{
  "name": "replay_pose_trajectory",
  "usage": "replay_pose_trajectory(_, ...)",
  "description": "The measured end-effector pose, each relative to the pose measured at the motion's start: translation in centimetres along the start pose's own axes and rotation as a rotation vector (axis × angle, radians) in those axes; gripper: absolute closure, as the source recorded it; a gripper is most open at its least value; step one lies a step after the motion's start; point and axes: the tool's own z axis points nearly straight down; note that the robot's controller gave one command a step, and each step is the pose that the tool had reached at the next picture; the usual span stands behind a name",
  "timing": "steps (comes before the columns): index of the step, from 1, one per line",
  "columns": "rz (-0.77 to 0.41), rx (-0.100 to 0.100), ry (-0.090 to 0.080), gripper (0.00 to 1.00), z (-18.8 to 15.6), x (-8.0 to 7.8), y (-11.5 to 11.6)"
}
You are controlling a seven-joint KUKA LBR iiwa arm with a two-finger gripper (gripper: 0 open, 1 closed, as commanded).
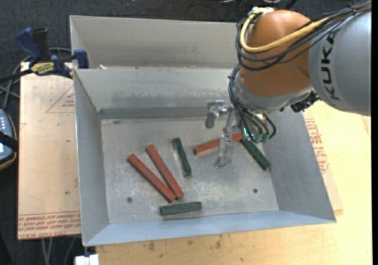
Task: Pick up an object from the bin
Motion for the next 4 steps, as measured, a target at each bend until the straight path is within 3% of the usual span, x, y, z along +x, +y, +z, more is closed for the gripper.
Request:
replay_pose_trajectory(1, 0.001, 0.000, -0.008, 0.00, -0.4, -0.1, 0.0)
replay_pose_trajectory(2, 0.004, -0.001, -0.015, 0.00, 5.1, -1.5, -2.0)
replay_pose_trajectory(3, -0.082, 0.001, -0.016, 0.00, 12.5, -6.3, -5.8)
replay_pose_trajectory(4, 0.055, -0.001, -0.008, 0.00, 16.3, -5.9, -7.6)
